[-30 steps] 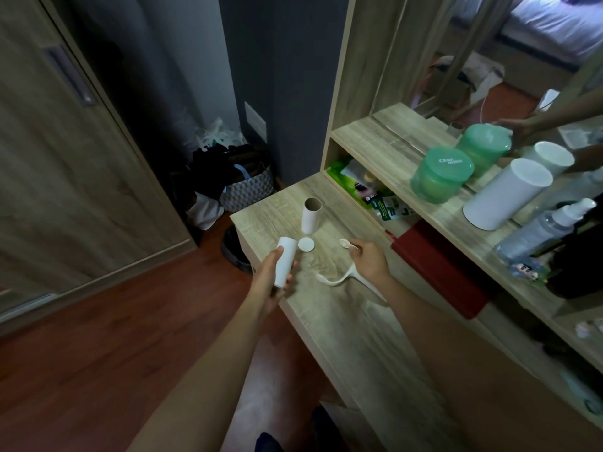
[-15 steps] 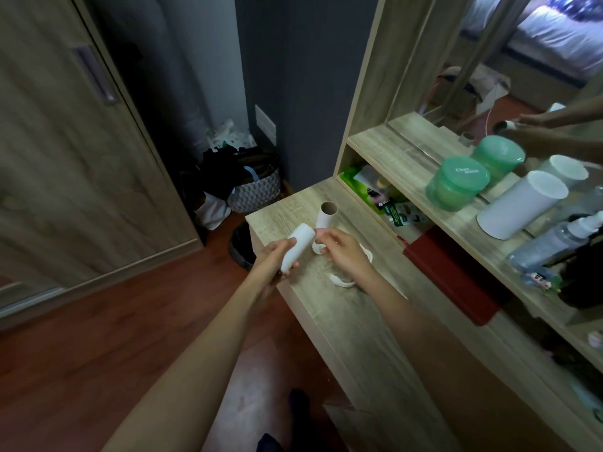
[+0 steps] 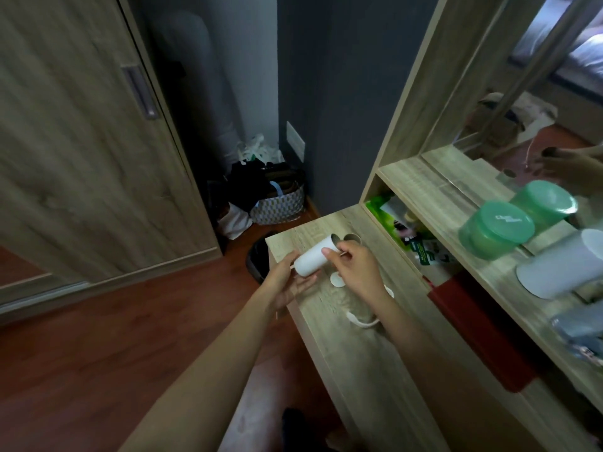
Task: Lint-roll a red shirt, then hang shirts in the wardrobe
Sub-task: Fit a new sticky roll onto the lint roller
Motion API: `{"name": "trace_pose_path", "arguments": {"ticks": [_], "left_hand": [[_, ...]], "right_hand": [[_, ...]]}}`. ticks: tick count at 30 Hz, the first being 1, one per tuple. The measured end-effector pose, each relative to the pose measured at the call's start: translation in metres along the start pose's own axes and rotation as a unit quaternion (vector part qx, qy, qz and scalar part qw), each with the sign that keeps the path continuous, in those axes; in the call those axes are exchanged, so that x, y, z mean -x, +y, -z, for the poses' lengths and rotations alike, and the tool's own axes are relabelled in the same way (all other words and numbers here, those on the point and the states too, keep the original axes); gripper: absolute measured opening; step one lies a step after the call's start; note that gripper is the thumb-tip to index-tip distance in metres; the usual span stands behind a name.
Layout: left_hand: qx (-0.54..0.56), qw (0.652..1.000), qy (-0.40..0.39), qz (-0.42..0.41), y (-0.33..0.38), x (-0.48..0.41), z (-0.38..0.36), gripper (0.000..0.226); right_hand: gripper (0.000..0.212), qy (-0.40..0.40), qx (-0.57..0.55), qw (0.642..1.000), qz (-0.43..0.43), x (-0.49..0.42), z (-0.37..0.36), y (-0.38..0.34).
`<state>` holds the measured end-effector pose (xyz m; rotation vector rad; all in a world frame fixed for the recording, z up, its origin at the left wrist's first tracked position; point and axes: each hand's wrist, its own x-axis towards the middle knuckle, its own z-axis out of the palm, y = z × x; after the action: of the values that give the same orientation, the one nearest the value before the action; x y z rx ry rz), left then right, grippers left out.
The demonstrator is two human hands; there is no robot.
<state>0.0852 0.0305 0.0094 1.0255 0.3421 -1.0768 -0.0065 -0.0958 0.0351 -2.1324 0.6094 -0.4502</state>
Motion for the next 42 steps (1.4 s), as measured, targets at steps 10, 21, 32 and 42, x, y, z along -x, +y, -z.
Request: {"name": "trace_pose_path", "arguments": {"ticks": [10,21,32,42], "left_hand": [[0.015,0.999,-0.033,0.006,-0.006,-0.018,0.004,0.015],[-0.020,0.997,-0.029,-0.072,-0.013,-0.023,0.003,0.019],[-0.036,0.994,-0.041,-0.094,-0.010,-0.022,0.002,0.022],[-0.118,0.981,-0.067,-0.142,-0.003,-0.015,-0.006,0.033]], "right_hand": [[0.018,-0.014,-0.081,0.992,-0.095,-0.012,0.005,0.030],[0.017,-0.001,-0.176,0.973,-0.149,-0.007,0.012,0.040],[0.049,0.016,-0.291,0.943,-0.159,-0.004,0.016,0.029],[0.031,-0.013,-0.419,0.874,-0.244,-0.005,0.023,0.036]]}}
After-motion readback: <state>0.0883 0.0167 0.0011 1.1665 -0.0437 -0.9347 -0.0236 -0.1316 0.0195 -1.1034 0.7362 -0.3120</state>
